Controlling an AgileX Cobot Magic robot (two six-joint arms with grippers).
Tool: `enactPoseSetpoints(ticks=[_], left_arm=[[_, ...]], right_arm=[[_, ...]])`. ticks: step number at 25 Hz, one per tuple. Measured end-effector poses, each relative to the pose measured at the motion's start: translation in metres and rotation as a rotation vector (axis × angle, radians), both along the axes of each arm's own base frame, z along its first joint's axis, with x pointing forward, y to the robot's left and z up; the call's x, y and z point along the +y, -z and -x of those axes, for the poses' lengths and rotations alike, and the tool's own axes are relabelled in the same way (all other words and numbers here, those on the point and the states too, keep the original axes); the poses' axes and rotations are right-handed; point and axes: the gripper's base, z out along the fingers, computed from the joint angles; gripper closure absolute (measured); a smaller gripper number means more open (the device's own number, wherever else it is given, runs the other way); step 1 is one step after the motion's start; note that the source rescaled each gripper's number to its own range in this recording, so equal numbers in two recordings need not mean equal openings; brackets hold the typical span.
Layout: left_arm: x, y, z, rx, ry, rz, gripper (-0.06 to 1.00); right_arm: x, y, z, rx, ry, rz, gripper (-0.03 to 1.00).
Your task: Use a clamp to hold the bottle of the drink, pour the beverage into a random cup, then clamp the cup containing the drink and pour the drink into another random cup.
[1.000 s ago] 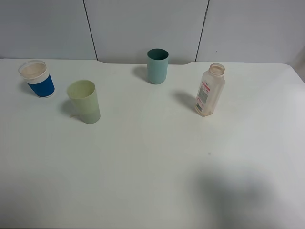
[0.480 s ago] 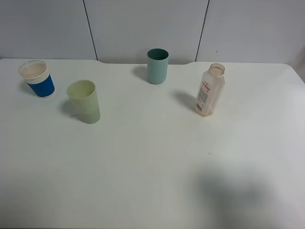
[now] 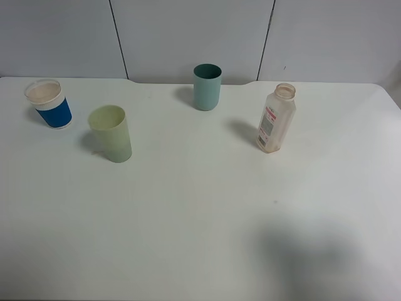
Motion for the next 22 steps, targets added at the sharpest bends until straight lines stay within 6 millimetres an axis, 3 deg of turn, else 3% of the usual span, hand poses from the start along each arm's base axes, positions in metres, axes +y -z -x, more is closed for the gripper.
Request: enactPoseSetpoints(ticks=[22], left_arm=[[0.0,-0.0001,0.0,-0.001,0.001,-0.002,0.08]], right_arm=[[0.0,0.0,0.0,0.0,0.0,0.0,-0.03]])
